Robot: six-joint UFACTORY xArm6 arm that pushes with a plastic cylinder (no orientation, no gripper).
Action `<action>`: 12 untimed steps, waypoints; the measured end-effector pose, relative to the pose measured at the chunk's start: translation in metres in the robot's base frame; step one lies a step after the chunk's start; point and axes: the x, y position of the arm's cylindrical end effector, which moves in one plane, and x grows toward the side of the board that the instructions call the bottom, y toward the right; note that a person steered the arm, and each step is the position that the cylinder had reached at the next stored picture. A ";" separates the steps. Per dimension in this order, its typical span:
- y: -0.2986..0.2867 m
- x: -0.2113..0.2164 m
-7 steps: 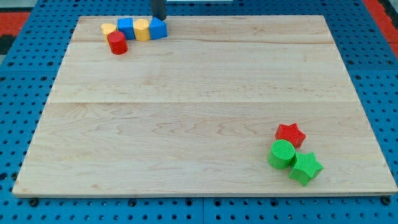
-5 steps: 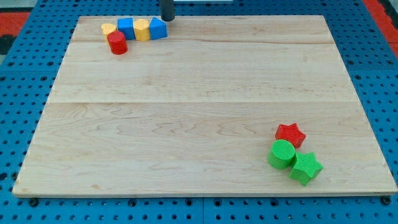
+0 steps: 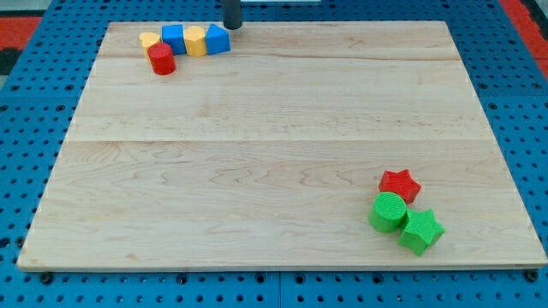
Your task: Slide the line of blocks to down a bit
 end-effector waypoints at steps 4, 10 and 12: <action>0.002 -0.002; 0.004 -0.002; 0.004 -0.001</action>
